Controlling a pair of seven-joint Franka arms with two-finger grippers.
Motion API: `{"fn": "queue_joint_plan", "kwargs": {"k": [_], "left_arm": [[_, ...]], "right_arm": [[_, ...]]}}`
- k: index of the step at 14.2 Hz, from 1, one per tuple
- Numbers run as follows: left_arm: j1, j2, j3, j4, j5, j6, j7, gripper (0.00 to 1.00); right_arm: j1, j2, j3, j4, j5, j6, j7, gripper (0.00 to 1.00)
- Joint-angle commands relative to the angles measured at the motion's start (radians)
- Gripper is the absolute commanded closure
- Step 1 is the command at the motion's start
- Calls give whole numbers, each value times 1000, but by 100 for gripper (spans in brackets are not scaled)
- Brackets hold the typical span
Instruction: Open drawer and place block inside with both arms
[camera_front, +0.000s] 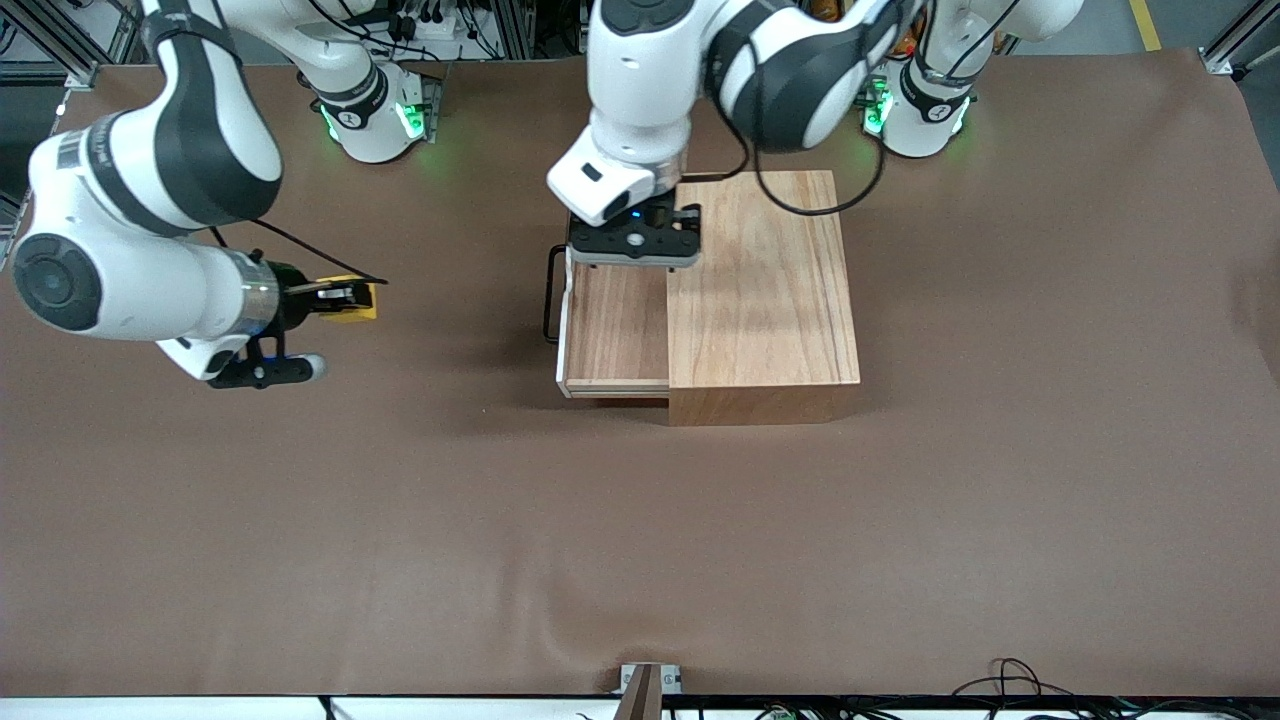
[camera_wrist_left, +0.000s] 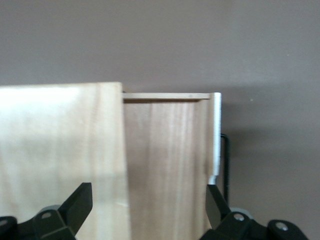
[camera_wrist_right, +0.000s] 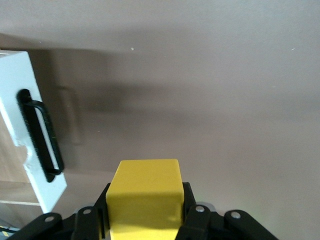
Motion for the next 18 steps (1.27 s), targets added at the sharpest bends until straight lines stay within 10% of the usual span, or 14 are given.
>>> {"fn": "queue_joint_plan", "kwargs": {"k": [1, 18], "left_arm": [[68, -69, -6, -35, -18, -66, 60, 0], [553, -147, -52, -34, -20, -269, 617, 0]], "right_arm": [[102, -32, -8, -34, 19, 66, 137, 84], [558, 95, -8, -142, 19, 602, 558, 84]]}}
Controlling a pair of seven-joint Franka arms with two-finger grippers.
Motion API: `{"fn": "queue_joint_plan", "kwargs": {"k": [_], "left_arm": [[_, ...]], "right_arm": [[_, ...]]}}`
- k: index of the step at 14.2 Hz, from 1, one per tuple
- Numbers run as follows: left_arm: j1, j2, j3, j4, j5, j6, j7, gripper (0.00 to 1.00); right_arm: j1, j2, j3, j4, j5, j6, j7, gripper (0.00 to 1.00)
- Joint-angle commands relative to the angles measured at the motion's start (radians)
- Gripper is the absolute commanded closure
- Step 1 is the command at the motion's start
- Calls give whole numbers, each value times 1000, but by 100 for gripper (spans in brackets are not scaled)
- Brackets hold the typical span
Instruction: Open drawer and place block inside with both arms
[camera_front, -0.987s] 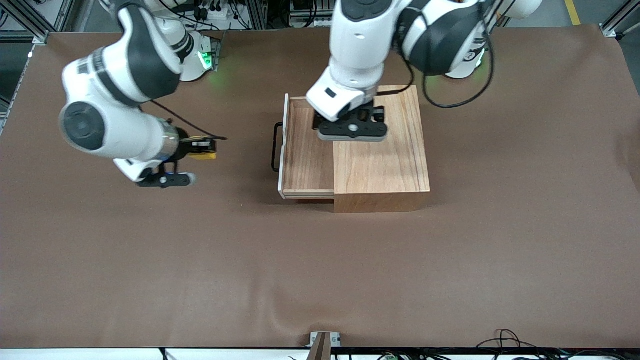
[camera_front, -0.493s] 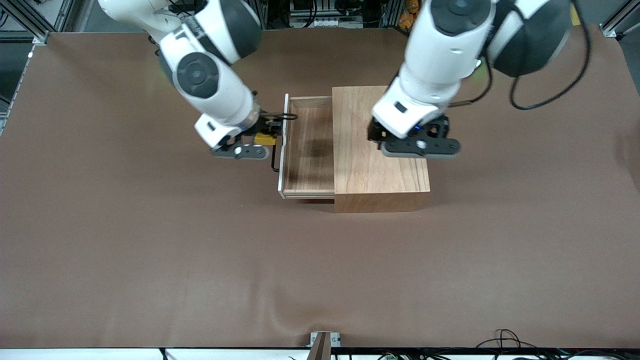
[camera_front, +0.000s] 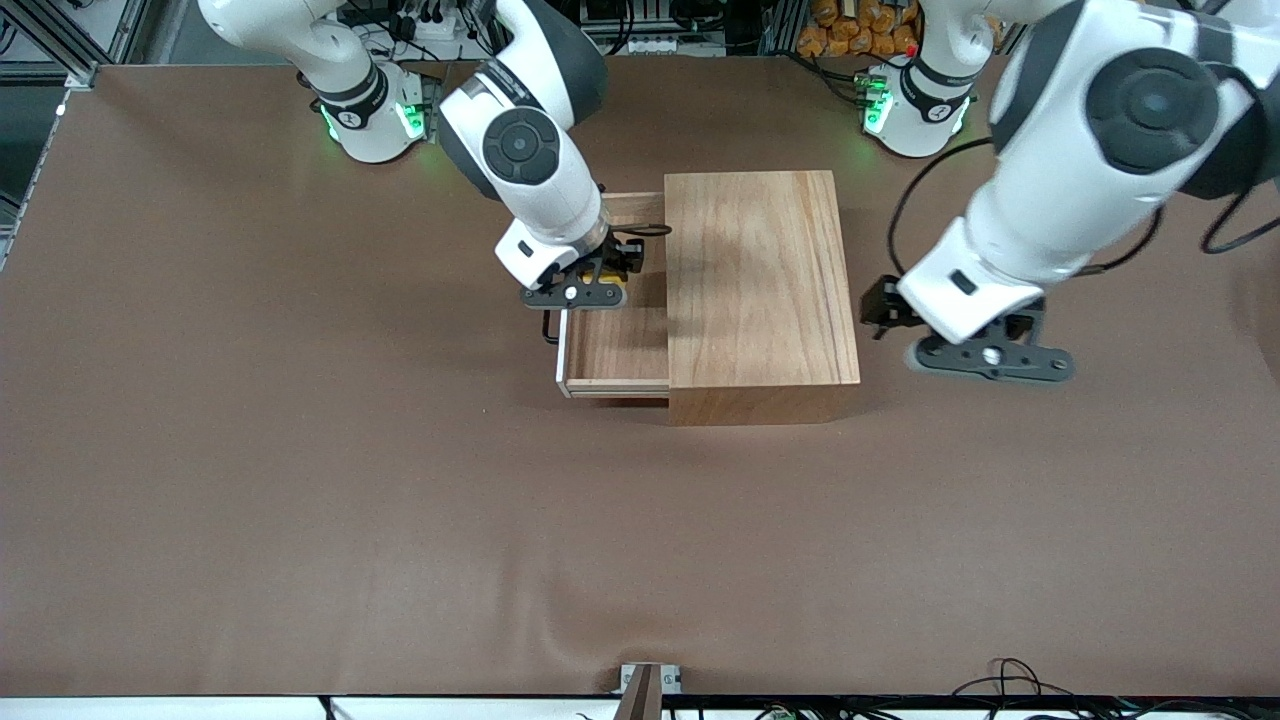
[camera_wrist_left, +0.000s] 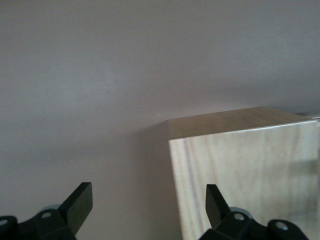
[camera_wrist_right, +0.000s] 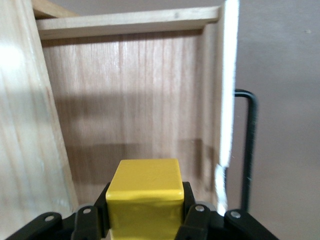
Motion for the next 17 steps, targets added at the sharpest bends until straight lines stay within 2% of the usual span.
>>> {"fn": "queue_joint_plan", "kwargs": {"k": [1, 4, 5, 6, 7, 8, 9, 10, 14, 17], "left_arm": [[98, -43, -53, -24, -17, -47, 63, 0], [174, -84, -76, -33, -17, -91, 123, 0], [185, -110, -76, -52, -16, -117, 117, 0], [209, -138, -79, -70, -16, -118, 126, 0], [249, -162, -97, -93, -14, -118, 132, 0], [273, -195, -117, -124, -16, -121, 149, 0], [283, -247, -117, -176, -16, -113, 154, 0], [275, -291, -113, -212, -4, -102, 148, 0], [269, -431, -108, -328, -1, -110, 135, 0], [272, -451, -107, -337, 1, -118, 152, 0]], "right_arm": [[29, 1, -11, -30, 15, 47, 9, 84], [35, 48, -11, -30, 12, 110, 12, 84], [41, 65, -11, -30, 8, 133, 12, 81], [44, 78, -13, -30, 5, 147, 12, 74], [44, 79, -13, -30, 1, 147, 11, 56], [43, 81, -14, -32, 0, 142, 11, 31], [41, 79, -16, -30, 1, 136, 12, 11], [40, 75, -16, -30, 1, 133, 12, 0], [38, 15, -19, -23, 1, 107, 12, 0], [-12, -51, -33, 5, 0, 6, 0, 0]]}}
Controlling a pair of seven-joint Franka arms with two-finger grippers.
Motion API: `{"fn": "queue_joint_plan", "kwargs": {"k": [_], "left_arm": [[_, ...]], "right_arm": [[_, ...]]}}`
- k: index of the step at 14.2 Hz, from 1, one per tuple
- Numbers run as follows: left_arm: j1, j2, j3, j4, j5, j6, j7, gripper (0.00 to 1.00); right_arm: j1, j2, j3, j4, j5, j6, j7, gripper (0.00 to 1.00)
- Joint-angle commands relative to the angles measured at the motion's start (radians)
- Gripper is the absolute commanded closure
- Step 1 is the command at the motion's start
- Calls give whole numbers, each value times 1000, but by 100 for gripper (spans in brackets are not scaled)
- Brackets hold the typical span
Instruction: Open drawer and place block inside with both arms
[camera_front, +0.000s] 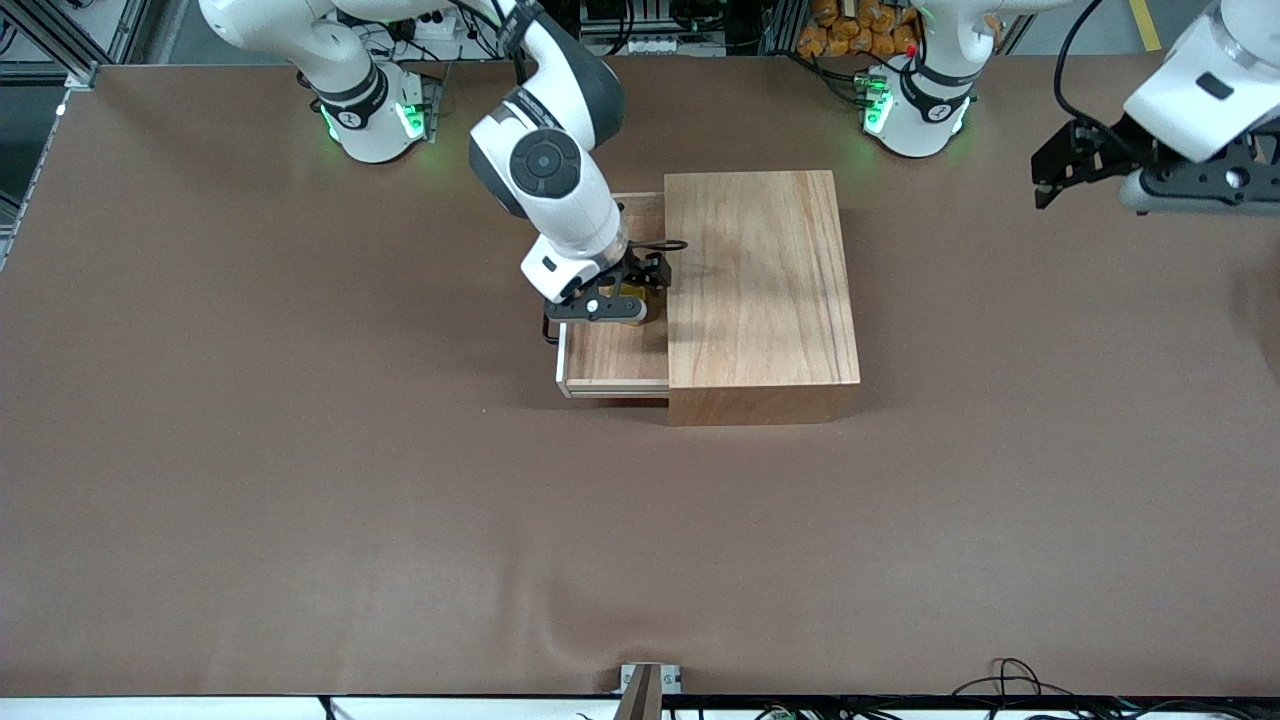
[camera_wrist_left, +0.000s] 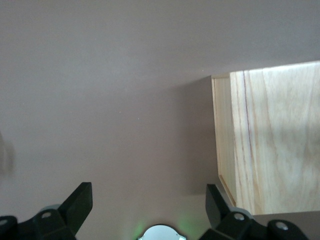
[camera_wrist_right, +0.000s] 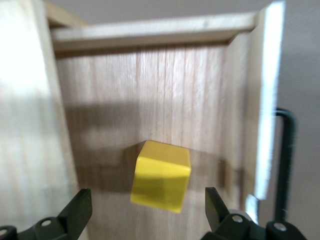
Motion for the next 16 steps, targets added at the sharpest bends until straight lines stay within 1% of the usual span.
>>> {"fn": "queue_joint_plan", "kwargs": {"k": [1, 3, 4, 6, 8, 11, 14, 16], "left_arm": [[14, -27, -3, -33, 5, 15, 17, 0], [15, -8, 18, -13, 2, 53, 21, 0], [14, 7, 40, 5, -1, 76, 29, 0], [15, 18, 58, 12, -6, 98, 35, 0], [12, 19, 112, 9, -14, 104, 37, 0], [11, 21, 135, 4, -12, 105, 66, 0], [9, 30, 162, 4, -12, 121, 90, 0], [9, 32, 164, 4, -11, 121, 92, 0]], "right_arm": [[-73, -98, -10, 5, 1, -122, -16, 0], [-156, -150, -10, 8, 1, -242, -127, 0], [-197, -173, -12, 6, 1, -285, -216, 0], [-295, -205, -12, 5, 1, -354, -351, 0], [-401, -233, -10, -1, 1, -397, -491, 0], [-554, -264, -10, -9, 1, -466, -726, 0], [-676, -288, -12, -9, 0, -524, -867, 0], [-719, -320, -10, -7, -3, -552, -892, 0]]}}
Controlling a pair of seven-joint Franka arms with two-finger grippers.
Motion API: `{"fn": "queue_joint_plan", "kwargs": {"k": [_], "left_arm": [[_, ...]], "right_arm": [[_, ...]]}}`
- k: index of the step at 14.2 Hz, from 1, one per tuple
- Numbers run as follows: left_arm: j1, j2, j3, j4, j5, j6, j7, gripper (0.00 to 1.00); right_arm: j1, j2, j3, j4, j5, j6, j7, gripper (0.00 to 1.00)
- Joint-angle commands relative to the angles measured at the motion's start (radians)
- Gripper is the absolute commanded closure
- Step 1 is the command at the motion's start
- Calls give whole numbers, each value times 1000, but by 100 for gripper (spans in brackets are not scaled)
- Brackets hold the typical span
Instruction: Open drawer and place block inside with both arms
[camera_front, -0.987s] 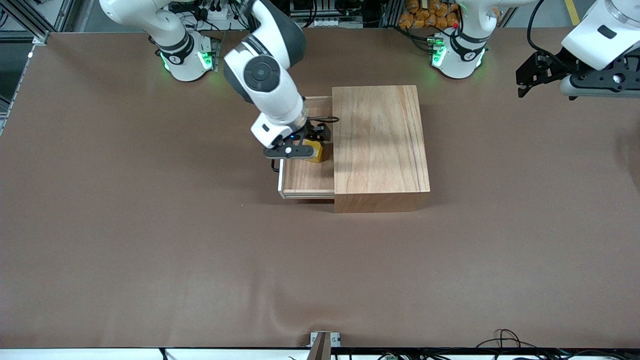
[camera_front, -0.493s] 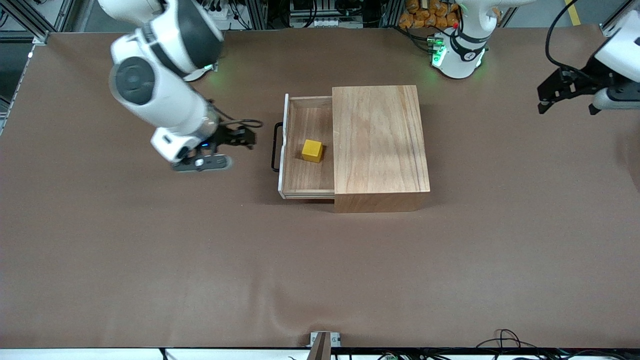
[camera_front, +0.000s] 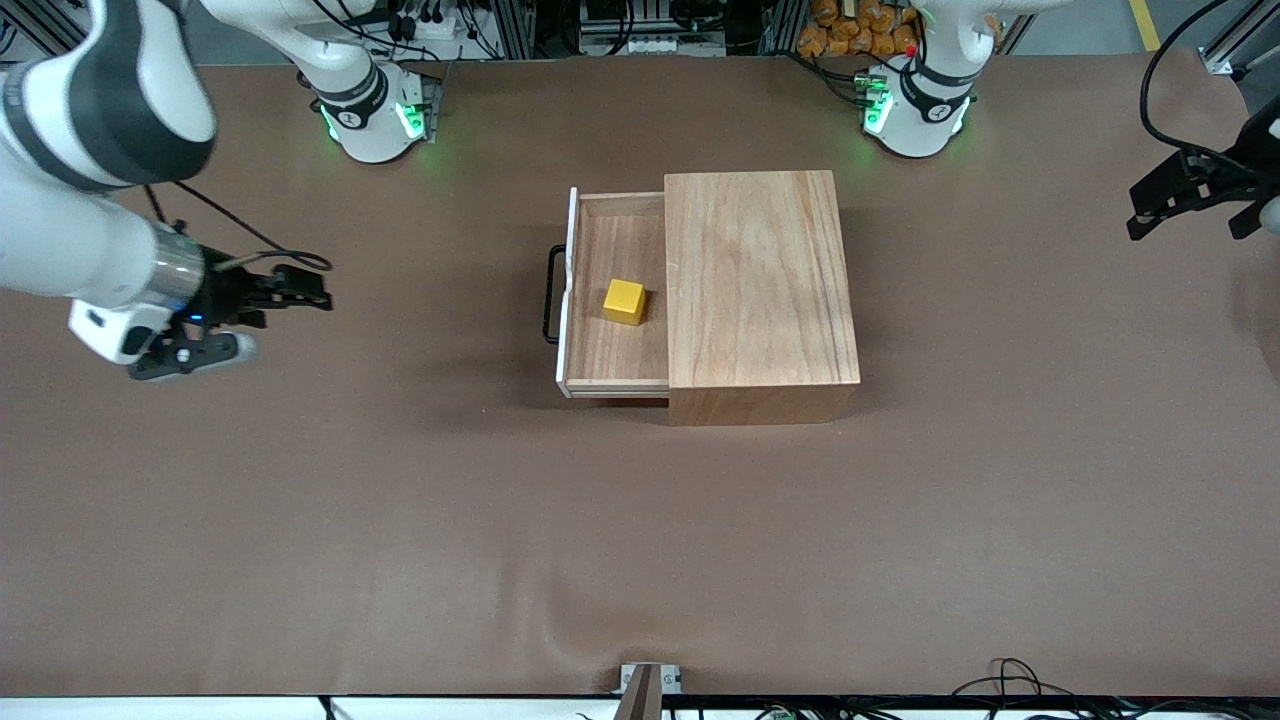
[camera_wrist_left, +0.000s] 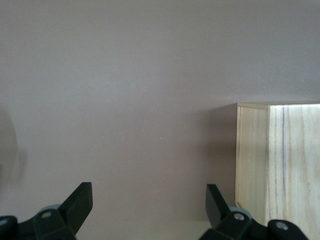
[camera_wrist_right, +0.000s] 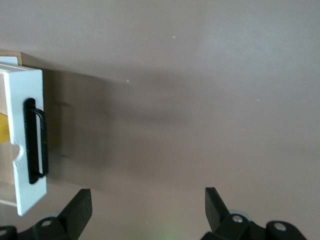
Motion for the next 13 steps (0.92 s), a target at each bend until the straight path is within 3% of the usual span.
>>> {"fn": "queue_joint_plan", "kwargs": {"k": [1, 3, 7, 13], "left_arm": [[1, 6, 11, 11, -11, 3, 35, 0], [0, 2, 17, -13, -11, 2, 6, 0], [0, -3, 17, -15, -3, 5, -98, 0], [0, -1, 16, -12, -12, 5, -57, 0]], "right_arm": [[-37, -88, 26, -29, -45, -25, -17, 0], [-26, -123, 38, -19, -133, -28, -9, 0], [-51, -123, 24, 112, -141, -103, -3, 0], [-57, -125, 26, 196, -171, -207, 141, 0]]}}
